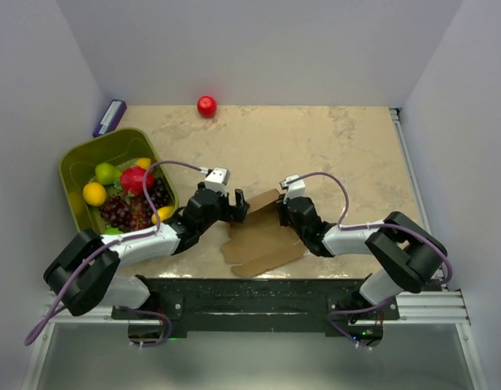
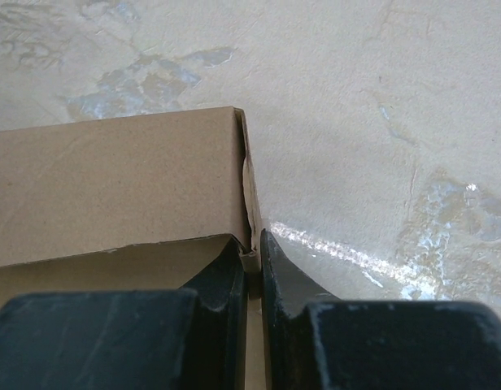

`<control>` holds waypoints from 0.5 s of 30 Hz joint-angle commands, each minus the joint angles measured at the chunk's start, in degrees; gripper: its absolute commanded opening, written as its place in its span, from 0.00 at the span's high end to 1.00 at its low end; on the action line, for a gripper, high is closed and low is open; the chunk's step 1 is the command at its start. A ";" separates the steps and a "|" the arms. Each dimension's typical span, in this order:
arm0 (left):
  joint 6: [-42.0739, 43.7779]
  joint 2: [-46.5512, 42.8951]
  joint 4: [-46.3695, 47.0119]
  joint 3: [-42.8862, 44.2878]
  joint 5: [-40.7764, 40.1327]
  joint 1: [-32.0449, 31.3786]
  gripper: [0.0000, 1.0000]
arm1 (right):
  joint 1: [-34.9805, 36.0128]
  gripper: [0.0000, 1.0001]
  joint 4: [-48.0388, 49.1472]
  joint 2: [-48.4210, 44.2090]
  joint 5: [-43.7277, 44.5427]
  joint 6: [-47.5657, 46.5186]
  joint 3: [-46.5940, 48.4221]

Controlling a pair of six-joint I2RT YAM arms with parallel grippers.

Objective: Fold the paper box

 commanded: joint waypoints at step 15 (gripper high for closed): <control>1.06 0.88 -1.43 0.19 1.14 0.05 0.02 | 1.69 0.69 -2.12 1.06 6.42 6.73 1.74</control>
